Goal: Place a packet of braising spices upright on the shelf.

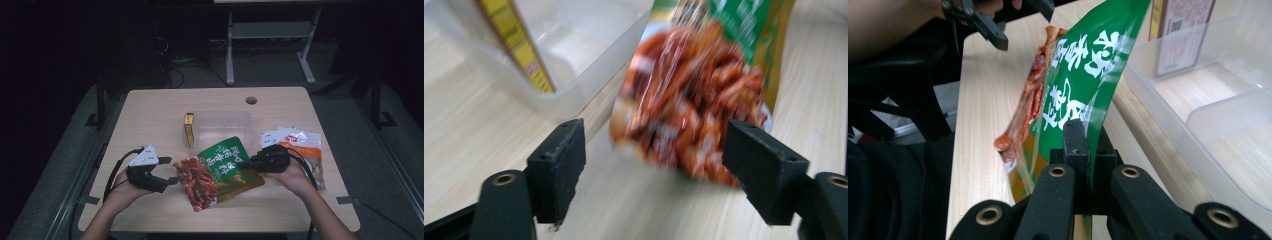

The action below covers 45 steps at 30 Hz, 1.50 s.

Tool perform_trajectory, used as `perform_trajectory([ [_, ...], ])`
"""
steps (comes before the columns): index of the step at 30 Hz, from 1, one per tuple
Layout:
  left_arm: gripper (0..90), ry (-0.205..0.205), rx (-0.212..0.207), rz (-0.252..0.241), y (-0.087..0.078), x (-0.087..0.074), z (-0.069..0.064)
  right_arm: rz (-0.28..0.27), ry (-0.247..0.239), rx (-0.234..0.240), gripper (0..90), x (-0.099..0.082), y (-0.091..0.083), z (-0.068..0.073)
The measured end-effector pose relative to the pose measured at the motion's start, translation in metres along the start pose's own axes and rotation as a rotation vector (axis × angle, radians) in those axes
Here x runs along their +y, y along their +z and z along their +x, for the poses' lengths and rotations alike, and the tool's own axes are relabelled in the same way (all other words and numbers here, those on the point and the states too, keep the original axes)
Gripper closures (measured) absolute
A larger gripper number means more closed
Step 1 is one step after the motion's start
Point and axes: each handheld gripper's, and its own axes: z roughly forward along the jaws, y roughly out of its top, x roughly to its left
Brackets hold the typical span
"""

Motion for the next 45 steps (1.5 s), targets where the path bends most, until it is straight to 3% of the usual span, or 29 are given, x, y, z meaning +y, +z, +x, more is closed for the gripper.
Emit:
perform_trajectory([
  [7,24.1,-0.048,0.012,0.025,0.012,-0.016,0.009,-0.039,-0.009,-0.012,90.0,0.002,-0.014,-0.002],
  [16,24.0,-0.043,0.021,0.037,0.013,-0.02,0.014,-0.113,-0.002,-0.002,90.0,0.01,-0.034,0.001],
  [28,23.5,-0.051,0.015,0.053,0.015,-0.024,0.017,-0.155,-0.033,-0.026,90.0,0.018,-0.053,0.007],
  [41,20.3,-0.039,0.019,0.055,0.016,-0.023,0.017,-0.192,-0.007,-0.107,90.0,0.032,-0.07,0.006],
  [45,18.7,-0.03,0.012,0.068,0.017,-0.024,0.016,-0.18,0.011,-0.136,90.0,0.041,-0.072,0.002],
])
